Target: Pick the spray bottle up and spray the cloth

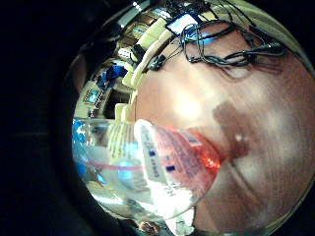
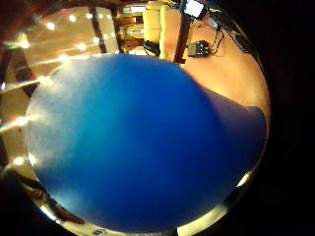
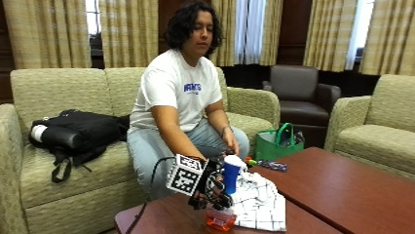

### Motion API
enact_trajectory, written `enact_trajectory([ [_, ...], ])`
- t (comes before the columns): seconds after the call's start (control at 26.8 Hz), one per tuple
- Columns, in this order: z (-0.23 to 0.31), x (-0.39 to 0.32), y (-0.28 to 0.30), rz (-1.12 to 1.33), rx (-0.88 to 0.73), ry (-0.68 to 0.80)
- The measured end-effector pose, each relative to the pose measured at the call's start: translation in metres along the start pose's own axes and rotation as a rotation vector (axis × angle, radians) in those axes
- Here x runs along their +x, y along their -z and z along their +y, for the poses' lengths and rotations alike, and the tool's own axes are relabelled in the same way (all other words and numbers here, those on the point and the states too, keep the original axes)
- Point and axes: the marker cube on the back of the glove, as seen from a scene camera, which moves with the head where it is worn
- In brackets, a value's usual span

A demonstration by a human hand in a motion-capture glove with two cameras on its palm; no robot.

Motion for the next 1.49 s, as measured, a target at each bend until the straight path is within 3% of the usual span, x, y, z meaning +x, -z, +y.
enact_trajectory([
  [0.37, -0.013, -0.005, 0.001, -0.015, 0.016, -0.055],
  [0.63, -0.015, -0.007, 0.001, -0.018, -0.028, -0.002],
  [0.86, -0.012, -0.015, 0.017, -0.035, 0.085, 0.063],
  [1.16, -0.026, -0.096, 0.075, 0.139, 0.089, 0.204],
  [1.34, -0.013, -0.157, 0.111, 0.314, -0.152, 0.213],
  [1.49, 0.001, -0.203, 0.116, 0.522, -0.239, 0.268],
])
